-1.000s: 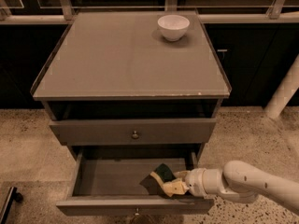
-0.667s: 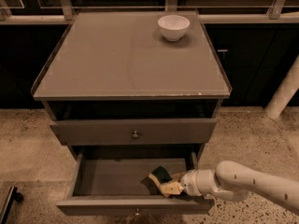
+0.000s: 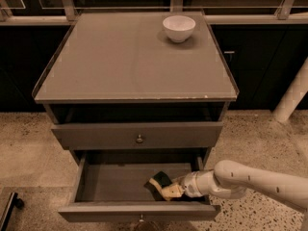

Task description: Place sponge into middle drawer

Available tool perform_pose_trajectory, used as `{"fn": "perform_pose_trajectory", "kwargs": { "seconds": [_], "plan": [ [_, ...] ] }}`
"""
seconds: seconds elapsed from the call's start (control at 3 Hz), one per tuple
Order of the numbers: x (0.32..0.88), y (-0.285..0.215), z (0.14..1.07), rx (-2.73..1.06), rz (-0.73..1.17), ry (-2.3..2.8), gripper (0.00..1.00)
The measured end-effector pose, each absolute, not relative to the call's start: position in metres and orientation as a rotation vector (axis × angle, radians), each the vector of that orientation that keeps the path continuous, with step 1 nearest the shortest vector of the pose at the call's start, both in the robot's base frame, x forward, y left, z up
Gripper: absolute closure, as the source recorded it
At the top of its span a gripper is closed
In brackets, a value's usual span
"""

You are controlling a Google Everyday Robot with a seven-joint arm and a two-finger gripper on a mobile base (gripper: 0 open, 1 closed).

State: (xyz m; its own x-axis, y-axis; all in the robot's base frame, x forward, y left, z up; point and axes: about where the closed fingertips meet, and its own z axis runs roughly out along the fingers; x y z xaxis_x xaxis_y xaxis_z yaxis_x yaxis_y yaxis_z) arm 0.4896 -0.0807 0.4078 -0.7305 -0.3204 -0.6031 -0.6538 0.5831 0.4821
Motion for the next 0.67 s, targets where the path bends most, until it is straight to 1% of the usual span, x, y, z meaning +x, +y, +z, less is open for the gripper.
{"fn": "perform_pose_trajectory", "kwargs": {
  "seconds": [0.67],
  "plan": [
    [0.4894, -0.0807, 0.4078, -0.779, 0.983, 2.358, 0.13]
  ]
}}
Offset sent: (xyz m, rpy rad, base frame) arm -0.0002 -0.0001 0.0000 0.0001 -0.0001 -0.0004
